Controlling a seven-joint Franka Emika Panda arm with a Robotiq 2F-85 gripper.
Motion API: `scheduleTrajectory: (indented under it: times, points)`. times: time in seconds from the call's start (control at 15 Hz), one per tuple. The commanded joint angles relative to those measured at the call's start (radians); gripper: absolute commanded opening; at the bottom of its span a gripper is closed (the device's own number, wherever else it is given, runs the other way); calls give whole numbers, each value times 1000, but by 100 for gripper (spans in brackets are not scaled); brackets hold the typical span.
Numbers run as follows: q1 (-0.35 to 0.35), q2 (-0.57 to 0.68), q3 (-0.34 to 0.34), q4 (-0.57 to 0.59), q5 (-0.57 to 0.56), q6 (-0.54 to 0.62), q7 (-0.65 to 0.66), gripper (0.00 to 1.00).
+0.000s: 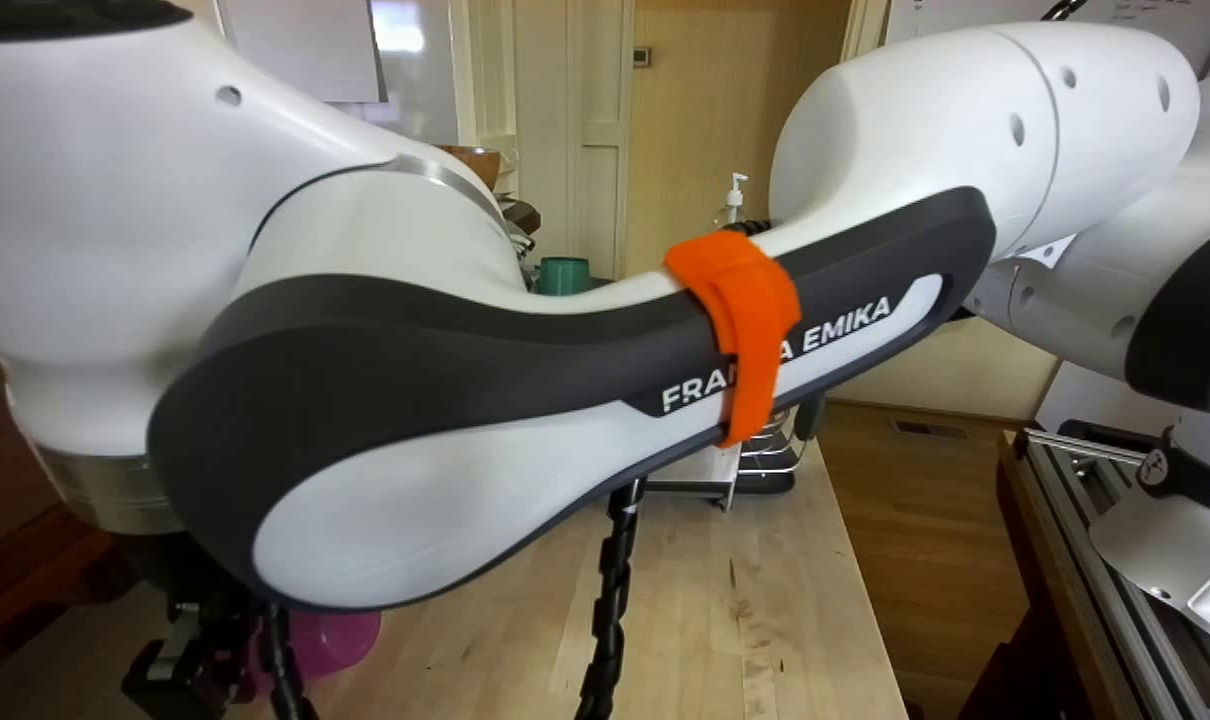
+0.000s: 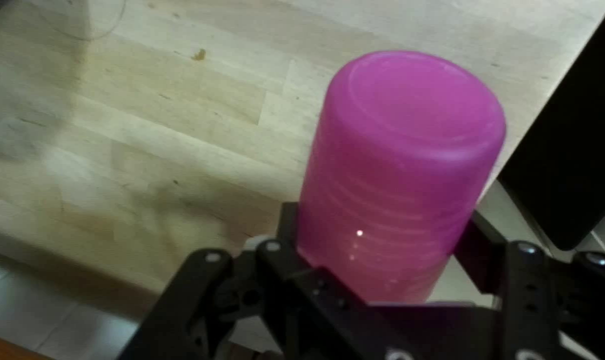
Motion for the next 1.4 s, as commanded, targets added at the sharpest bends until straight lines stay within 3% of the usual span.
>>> scheduleTrajectory:
  times: [0.0,0.33,0.53,0.6,0.67,0.73,1.33]
  points:
    - [-14,28,-9,25,8,0,99,50]
    - [-20,43,-41,24,-14,18,172,50]
    - [-18,50,-59,22,-34,13,148,50]
    - [-20,52,-60,22,-36,10,143,84]
    - [-20,54,-64,21,-40,6,139,96]
    - [-21,53,-64,19,-40,-3,133,100]
    - [-15,16,-69,0,-39,-94,186,100]
